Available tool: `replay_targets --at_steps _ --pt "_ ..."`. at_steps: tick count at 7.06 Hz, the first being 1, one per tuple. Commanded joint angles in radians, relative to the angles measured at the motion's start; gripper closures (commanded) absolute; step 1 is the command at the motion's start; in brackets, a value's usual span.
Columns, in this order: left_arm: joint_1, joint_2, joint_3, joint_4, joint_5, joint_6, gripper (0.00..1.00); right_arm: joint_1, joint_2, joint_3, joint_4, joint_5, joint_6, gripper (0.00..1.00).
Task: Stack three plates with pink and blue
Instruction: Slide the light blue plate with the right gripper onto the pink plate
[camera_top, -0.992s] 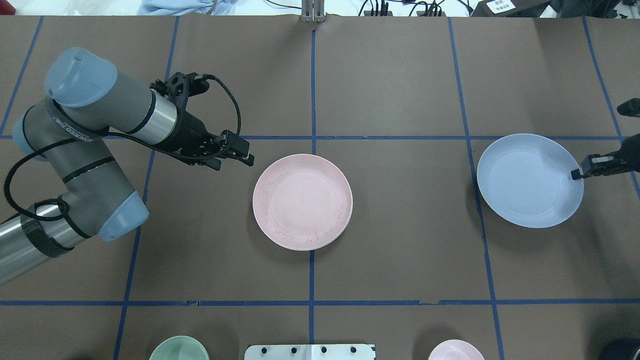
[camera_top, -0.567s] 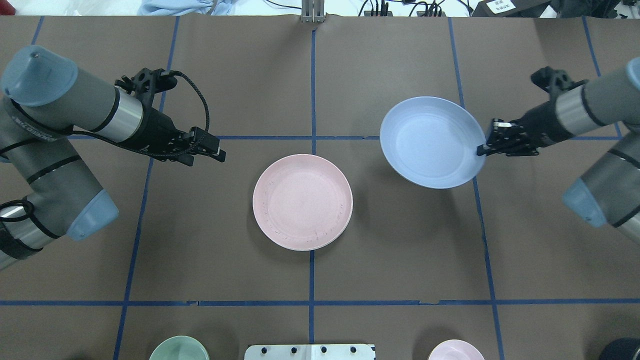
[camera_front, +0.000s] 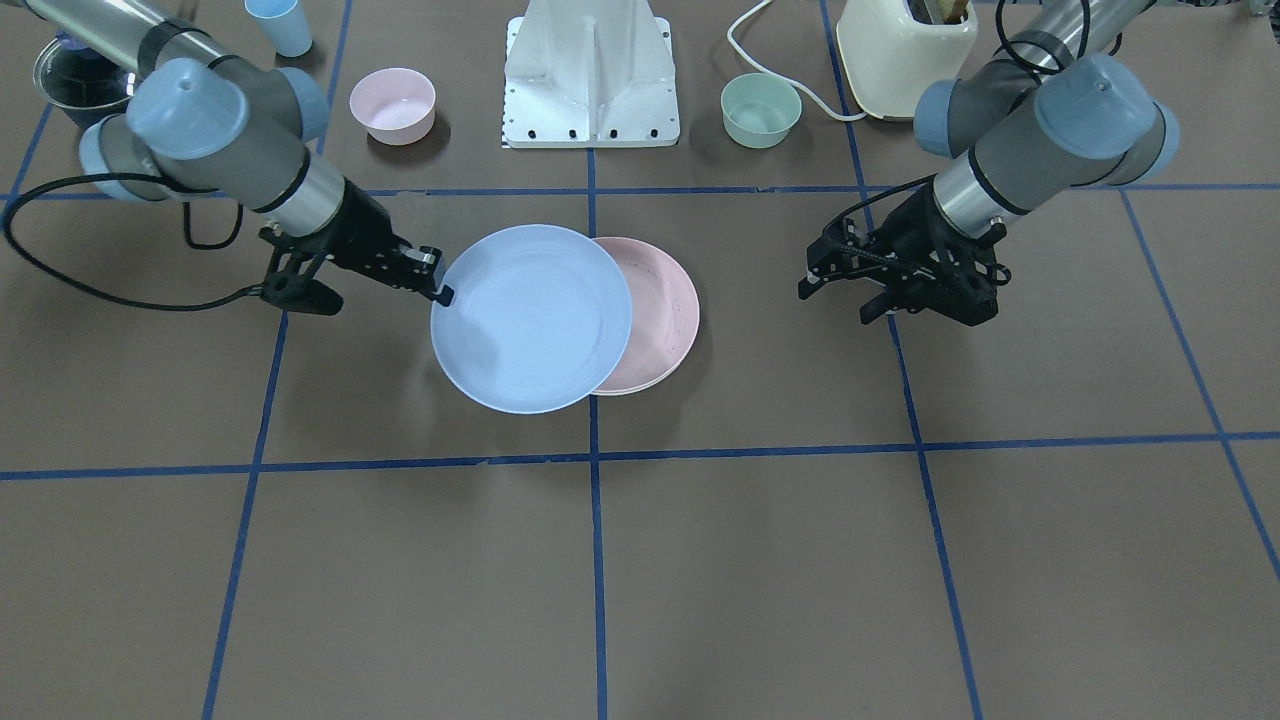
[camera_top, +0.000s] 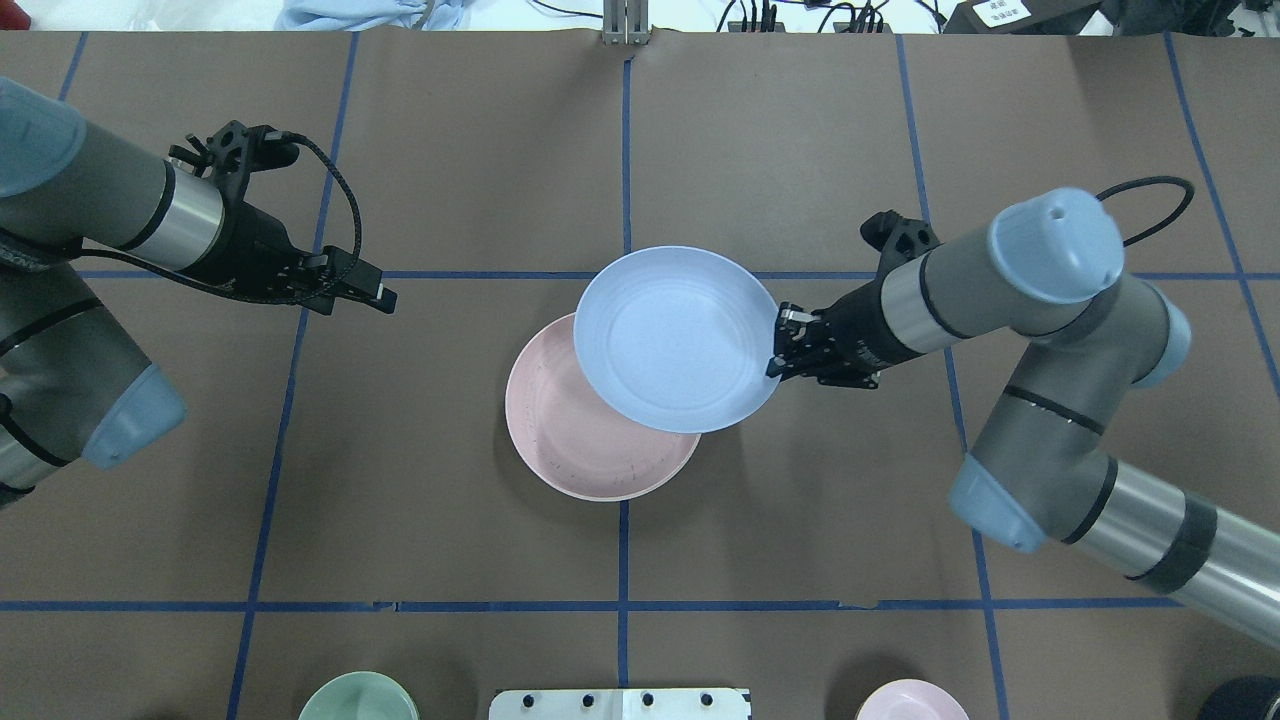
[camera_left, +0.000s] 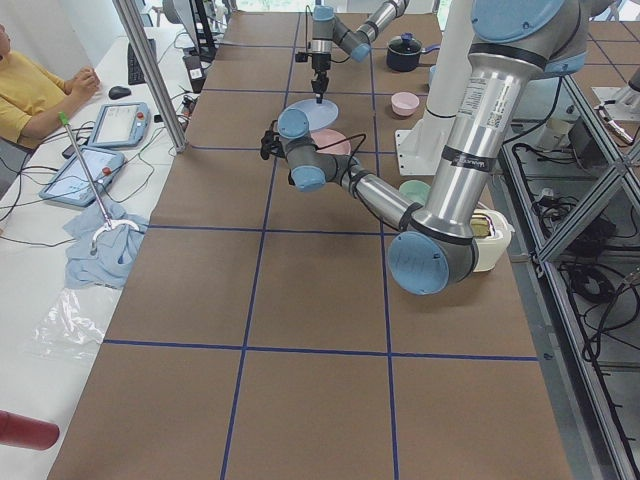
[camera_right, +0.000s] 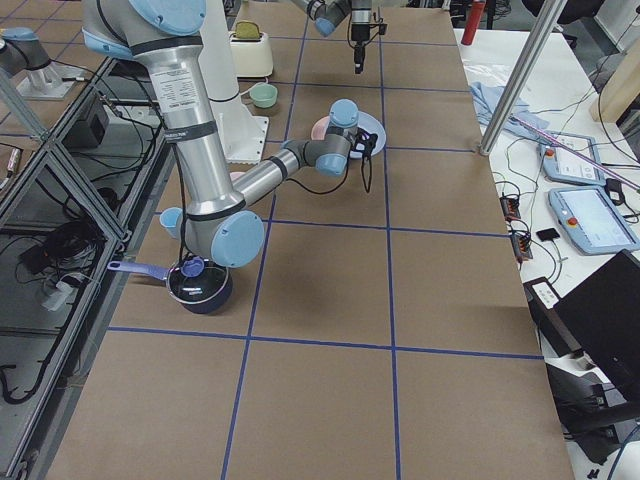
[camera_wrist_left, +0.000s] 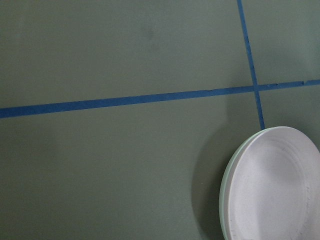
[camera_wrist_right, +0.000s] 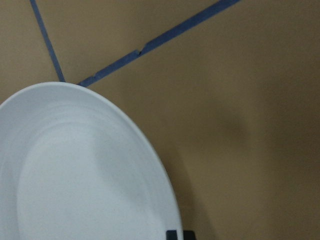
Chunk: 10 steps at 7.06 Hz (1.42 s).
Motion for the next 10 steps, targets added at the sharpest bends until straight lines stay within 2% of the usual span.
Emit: replay_targets --at_steps 1,4,5,9,10 --pt "-0.006 0.001 0.001 0.000 -0.004 0.003 0.09 -0.111 0.049 0.029 -0.101 -0.135 0.017 1.00" --pt "-0.006 0.003 -0.002 0.002 -0.004 0.001 0.08 -0.128 0.087 0.020 -0.156 -0.155 0.018 1.00" --pt "-0.006 0.003 -0.002 0.000 -0.004 0.001 0.01 -0.143 0.088 0.022 -0.162 -0.176 0.018 1.00" --pt "-0.006 0.004 -0.002 0.000 -0.002 0.001 0.01 -0.144 0.093 0.020 -0.164 -0.180 0.018 1.00" --pt "-0.006 0.004 -0.003 0.000 -0.002 0.001 0.01 -0.144 0.090 0.015 -0.165 -0.181 0.017 0.18"
